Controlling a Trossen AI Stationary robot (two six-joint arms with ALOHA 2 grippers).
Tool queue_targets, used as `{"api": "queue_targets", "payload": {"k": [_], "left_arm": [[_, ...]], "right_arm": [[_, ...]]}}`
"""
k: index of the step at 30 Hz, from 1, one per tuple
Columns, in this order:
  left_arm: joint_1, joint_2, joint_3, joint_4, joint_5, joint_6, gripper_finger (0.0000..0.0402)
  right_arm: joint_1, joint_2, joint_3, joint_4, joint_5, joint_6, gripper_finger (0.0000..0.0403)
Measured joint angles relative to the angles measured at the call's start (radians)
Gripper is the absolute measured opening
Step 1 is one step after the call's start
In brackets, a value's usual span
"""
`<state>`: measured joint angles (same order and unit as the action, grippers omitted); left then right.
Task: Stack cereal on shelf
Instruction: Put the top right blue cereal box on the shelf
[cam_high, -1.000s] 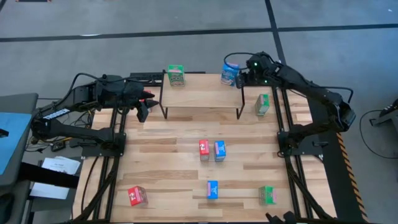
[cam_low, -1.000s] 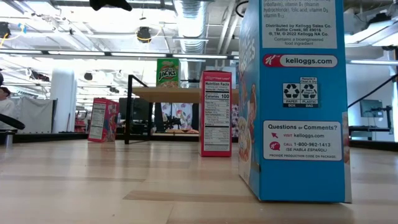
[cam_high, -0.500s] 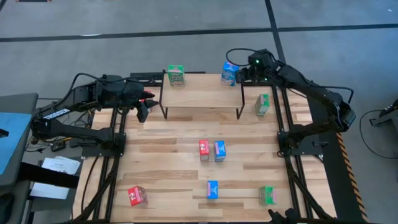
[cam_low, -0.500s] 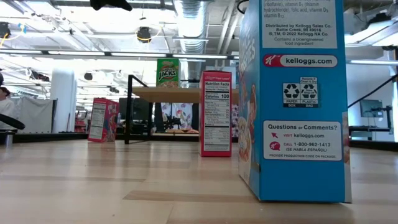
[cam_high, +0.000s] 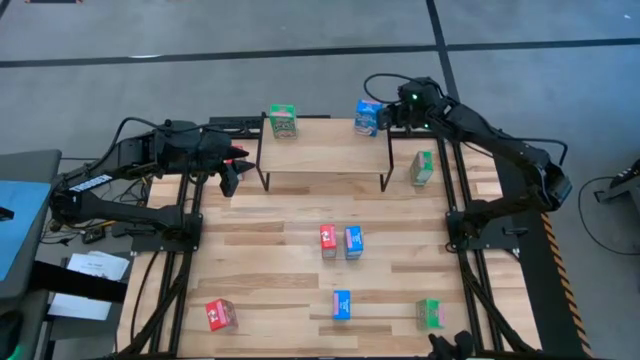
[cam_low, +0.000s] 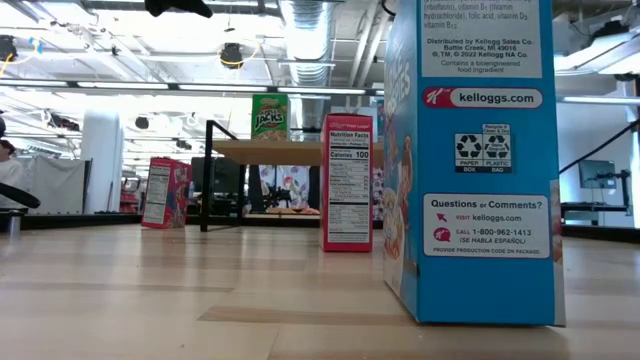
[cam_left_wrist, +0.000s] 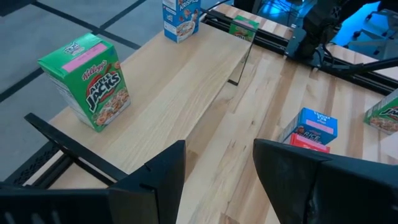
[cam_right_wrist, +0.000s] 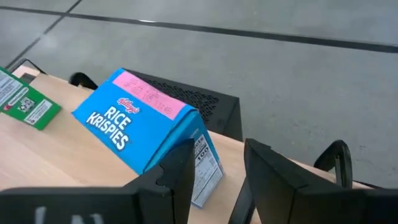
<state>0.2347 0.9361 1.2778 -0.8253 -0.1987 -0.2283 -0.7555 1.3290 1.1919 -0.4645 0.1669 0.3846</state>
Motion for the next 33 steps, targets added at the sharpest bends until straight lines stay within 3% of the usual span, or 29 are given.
{"api": "queue_targets", "payload": {"k": [15,33], "left_arm": [[0.0,0.0,0.0,0.0,0.0,0.008,0.0176],[0.0,0.0,0.0,0.0,0.0,0.024,0.0176]], "right_arm": [[-0.015,0.015,-0.001,-0.025,0.012,0.0,0.0164],[0.088,-0.161,0.0,-0.184,0.006,0.032,0.0164]]}}
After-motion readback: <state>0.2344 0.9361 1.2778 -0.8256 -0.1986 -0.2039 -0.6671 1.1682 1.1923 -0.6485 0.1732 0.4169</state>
